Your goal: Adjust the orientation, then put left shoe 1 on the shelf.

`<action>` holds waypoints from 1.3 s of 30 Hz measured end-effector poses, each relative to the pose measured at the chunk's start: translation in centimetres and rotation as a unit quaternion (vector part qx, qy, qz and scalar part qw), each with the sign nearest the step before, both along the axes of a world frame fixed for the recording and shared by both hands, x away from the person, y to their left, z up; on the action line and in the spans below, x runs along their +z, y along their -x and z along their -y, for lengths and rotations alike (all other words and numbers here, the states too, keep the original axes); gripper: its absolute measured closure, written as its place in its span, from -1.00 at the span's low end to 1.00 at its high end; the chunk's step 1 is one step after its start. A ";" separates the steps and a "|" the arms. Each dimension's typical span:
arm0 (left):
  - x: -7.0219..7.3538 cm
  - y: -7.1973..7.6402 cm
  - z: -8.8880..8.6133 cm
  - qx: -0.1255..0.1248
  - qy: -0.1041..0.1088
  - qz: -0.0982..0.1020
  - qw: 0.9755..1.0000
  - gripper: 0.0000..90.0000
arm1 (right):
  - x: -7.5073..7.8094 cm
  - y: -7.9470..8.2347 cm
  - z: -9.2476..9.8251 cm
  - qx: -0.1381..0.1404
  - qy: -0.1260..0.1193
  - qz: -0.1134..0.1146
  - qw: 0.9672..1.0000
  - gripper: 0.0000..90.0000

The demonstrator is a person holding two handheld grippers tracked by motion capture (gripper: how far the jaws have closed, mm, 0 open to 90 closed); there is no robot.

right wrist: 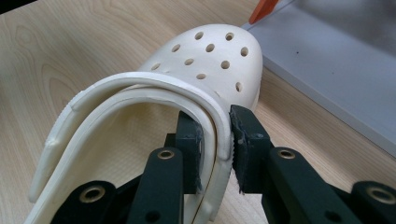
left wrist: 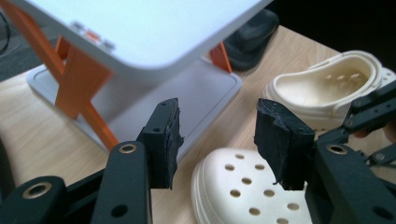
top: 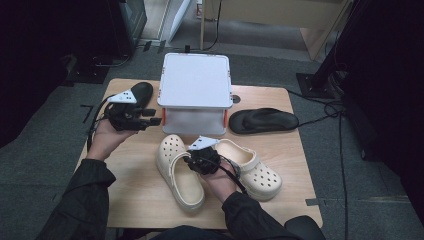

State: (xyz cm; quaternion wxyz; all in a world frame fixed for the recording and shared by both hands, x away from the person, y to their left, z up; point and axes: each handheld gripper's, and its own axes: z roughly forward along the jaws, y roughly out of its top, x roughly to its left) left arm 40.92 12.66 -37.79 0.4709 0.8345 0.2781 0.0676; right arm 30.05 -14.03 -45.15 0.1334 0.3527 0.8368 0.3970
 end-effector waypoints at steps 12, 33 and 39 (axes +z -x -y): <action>2.0 -3.0 2.1 -0.014 0.001 -0.002 1.000 0.07 | 2.3 -1.3 0.0 -0.028 -0.008 0.005 1.000 0.69; 1.8 -4.0 2.2 -0.015 -0.014 0.002 1.000 0.30 | 2.2 -7.8 -0.7 -0.140 0.036 0.041 0.989 0.68; 1.7 -4.0 2.2 -0.014 -0.016 0.011 1.000 0.30 | 0.8 -8.5 -1.0 -0.147 0.026 0.019 0.989 0.58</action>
